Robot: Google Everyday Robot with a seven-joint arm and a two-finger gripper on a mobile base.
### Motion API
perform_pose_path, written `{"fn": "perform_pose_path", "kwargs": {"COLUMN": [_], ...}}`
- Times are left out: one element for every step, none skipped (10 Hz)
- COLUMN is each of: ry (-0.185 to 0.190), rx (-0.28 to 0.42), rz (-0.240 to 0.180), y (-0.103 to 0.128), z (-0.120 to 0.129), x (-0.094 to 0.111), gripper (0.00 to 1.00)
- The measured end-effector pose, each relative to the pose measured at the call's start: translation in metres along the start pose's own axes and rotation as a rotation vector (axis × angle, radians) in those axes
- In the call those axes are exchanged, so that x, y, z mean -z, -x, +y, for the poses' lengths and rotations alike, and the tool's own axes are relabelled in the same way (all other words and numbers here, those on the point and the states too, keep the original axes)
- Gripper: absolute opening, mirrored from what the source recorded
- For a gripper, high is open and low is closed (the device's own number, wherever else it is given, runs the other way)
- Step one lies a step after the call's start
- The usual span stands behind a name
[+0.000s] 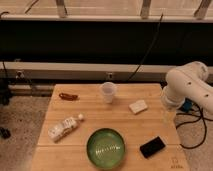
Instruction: Pick up the ceramic bowl
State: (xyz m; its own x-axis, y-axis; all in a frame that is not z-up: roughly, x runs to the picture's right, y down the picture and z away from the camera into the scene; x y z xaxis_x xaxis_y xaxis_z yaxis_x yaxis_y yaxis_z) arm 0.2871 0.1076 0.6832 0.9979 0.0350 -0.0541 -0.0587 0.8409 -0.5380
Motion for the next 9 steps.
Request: {"fn": "perform_pose_path", "kwargs": {"ry": [0.0,0.001,0.002,0.005,0.007,0.009,0.009,0.01,0.011], "rx": [0.0,0.002,0.013,0.05,0.076,0.098,0.109,0.123,0.137], "rz": [0.0,0.001,0.002,0.001,0.001,0.002,0.003,0.005,0.005], "y": [0.0,0.0,0.003,0.016,0.028,0.037,0.041,0.042,0.043], "z": [0.0,0.001,0.003,0.011,0.017,0.022,0.024,0.027,0.029], "x": [0.0,0.0,-0.001,0.0,0.0,0.0,0.0,0.0,-0.001], "gripper": [0.8,0.8,0.8,0.8,0.8,0.8,0.8,0.8,0.8]}}
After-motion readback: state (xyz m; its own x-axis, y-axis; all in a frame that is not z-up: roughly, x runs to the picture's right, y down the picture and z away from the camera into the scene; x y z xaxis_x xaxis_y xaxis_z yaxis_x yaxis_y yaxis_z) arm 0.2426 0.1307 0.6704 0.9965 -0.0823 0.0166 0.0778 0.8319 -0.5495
